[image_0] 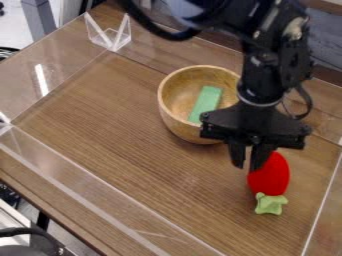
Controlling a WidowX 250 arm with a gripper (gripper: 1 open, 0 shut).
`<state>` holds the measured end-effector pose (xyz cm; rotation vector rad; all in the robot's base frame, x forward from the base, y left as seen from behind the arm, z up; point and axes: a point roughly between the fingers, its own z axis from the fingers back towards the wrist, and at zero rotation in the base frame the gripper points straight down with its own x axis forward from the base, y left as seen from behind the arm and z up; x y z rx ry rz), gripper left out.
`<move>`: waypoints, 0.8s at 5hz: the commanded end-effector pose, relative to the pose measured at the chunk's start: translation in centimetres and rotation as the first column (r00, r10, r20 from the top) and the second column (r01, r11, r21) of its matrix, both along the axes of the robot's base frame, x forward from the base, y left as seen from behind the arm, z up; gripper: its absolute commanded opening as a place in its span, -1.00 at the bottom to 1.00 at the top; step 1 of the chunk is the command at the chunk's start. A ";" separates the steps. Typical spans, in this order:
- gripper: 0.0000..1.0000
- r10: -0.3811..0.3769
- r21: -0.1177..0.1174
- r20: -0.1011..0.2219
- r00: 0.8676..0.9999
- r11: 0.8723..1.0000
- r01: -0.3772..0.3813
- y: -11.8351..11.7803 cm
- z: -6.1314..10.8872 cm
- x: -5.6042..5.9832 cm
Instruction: Move the red fruit to the right
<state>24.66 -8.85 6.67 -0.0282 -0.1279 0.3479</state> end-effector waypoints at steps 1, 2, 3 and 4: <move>1.00 -0.032 -0.009 0.017 0.999 0.999 0.032 0.3 -0.2 0.0; 1.00 -0.034 -0.007 0.018 0.999 0.999 0.034 0.0 -0.1 -0.1; -1.00 -0.038 -0.005 0.027 0.999 0.999 0.038 -0.4 0.2 -0.2; -1.00 -0.086 -0.003 0.037 0.996 0.996 0.086 -0.3 -0.5 0.1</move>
